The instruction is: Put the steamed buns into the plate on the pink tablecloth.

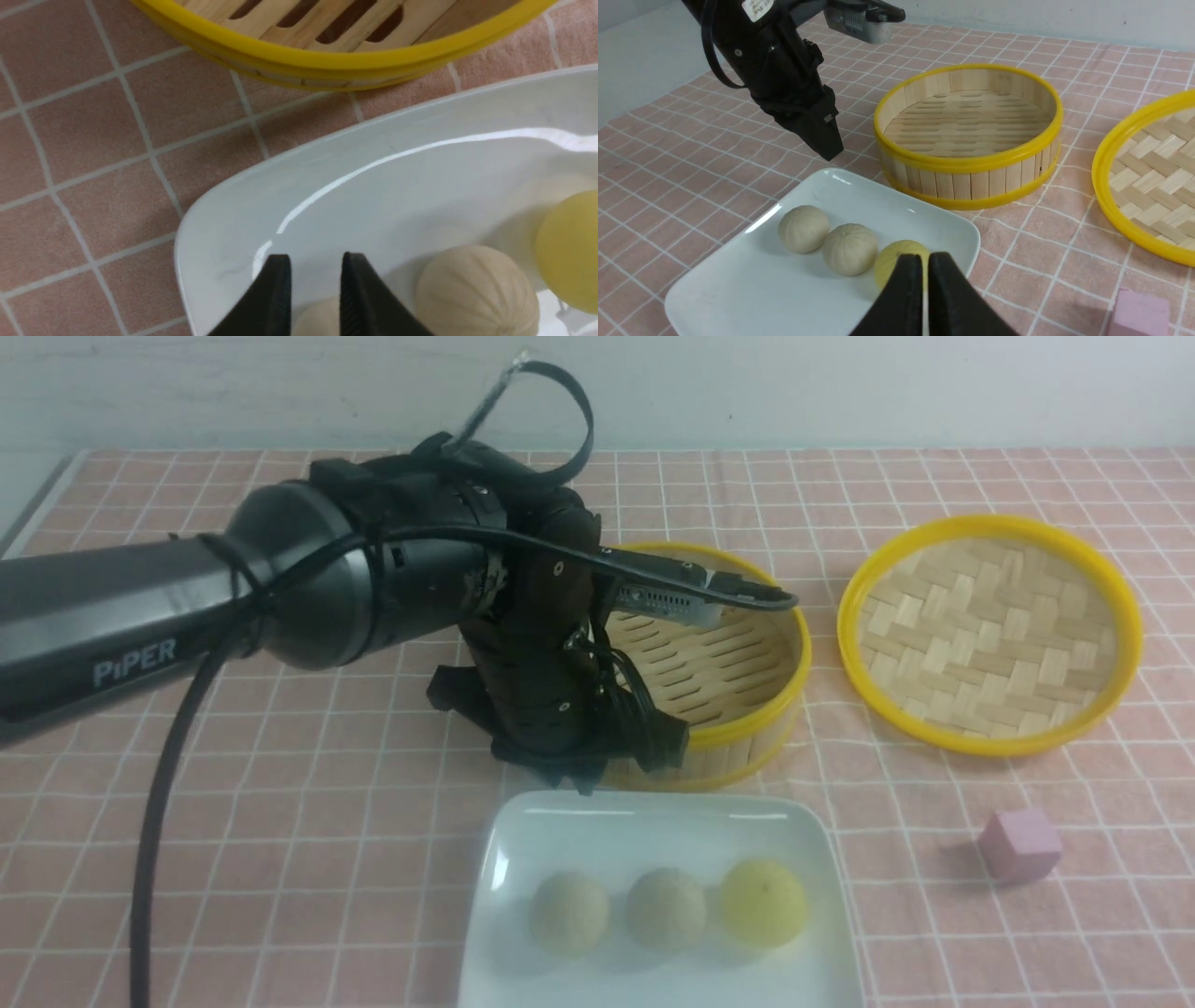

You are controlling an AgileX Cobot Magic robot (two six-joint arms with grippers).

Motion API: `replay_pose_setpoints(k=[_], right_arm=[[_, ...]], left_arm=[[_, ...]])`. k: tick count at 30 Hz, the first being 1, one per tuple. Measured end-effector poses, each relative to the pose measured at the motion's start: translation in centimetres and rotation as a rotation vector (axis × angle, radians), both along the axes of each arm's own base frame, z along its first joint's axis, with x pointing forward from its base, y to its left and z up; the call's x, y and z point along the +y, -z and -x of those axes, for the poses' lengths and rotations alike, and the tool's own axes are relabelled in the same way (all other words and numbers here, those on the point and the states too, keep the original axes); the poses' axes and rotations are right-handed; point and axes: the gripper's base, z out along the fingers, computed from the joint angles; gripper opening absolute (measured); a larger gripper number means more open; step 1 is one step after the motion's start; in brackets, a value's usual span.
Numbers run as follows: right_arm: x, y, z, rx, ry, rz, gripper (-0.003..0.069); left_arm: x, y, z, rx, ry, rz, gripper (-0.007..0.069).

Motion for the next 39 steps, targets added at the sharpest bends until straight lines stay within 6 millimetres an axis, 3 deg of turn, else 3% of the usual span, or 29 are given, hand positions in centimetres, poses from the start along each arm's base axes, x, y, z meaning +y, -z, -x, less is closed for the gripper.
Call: replay_pose_setpoints(k=[1,3,8,12,15,19,24,26,32,39], right_arm=[[0.0,0.0,0.0,0.0,0.0,0.0,0.0008],[0.0,0.0,0.0,0.0,0.0,0.0,0.0013],[-0.3,0.0,0.4,-0.023,0.007,-0.018,0.0018],[-1.0,1.7,0.5,-0.034,0.113,-0.023,0.0022],[-1.6,4.7,0.3,-0.004,0.252,-0.002,0.0027],[-2.2,8.2,0.0,0.061,0.393,0.03,0.0029],[-2.6,10.1,-0.3,0.109,0.484,0.068,0.0029],[-2.8,10.9,-0.4,0.124,0.522,0.076,0.003],[-3.0,11.0,-0.7,0.078,0.559,0.066,0.0041],[-3.0,11.0,-0.7,0.065,0.562,0.077,0.0049]], left_arm=[[0.1,0.0,-0.1,-0.007,-0.007,-0.008,0.0064],[0.1,0.0,-0.1,-0.011,-0.015,-0.011,0.002],[0.2,-0.1,-0.1,-0.015,-0.032,-0.008,-0.0001],[0.4,-0.7,0.0,-0.028,-0.035,-0.003,-0.0001],[0.7,-1.8,0.3,-0.047,-0.037,0.01,-0.0001],[1.8,-4.0,1.5,-0.052,-0.046,0.009,-0.0001],[3.3,-7.0,2.8,-0.101,-0.045,0.01,0.0],[4.5,-9.2,3.9,-0.152,-0.045,0.019,0.0004],[7.4,-13.2,6.8,-0.221,-0.063,0.031,0.0009],[10.2,-15.3,9.8,-0.259,-0.073,0.04,0.0012]])
